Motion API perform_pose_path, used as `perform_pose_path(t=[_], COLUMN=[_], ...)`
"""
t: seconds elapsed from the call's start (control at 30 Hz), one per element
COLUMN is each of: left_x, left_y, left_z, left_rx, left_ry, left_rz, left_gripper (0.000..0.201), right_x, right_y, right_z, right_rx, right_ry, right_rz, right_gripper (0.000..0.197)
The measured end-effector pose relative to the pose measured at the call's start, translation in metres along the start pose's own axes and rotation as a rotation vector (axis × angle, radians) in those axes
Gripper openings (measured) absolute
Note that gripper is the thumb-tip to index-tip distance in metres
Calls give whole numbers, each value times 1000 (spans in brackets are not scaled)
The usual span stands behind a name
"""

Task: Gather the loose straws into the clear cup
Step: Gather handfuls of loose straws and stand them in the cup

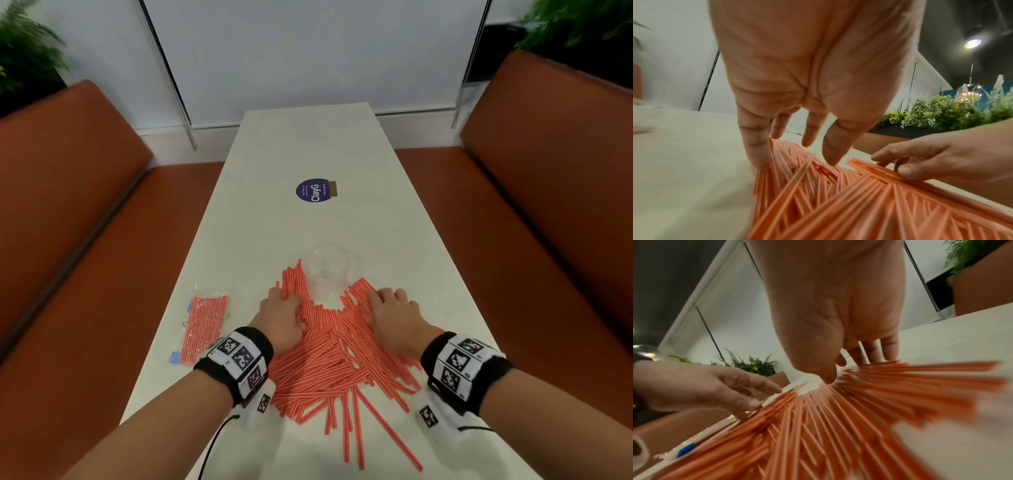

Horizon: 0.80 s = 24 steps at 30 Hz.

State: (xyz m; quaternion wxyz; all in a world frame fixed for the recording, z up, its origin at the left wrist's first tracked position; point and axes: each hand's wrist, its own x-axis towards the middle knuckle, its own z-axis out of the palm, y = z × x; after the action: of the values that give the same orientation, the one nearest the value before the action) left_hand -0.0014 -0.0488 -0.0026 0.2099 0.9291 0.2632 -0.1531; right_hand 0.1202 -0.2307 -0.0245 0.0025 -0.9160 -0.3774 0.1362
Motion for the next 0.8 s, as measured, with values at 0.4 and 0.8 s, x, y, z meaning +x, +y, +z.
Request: perform_pose_path(t=[0.4,0.8], left_x=[71,27], left_y=[-6,-13], left_z=[-27,-21], left_rx=[222,38], left_ry=[-94,-56], left_rz=[-1,218], left_gripper=[63,81], right_x=[64,34], right_y=[-44,-1], right_z=[-29,-39], right_rx=[420,236], right_ry=[261,-179], right_rz=[-73,172], right_gripper=[47,125])
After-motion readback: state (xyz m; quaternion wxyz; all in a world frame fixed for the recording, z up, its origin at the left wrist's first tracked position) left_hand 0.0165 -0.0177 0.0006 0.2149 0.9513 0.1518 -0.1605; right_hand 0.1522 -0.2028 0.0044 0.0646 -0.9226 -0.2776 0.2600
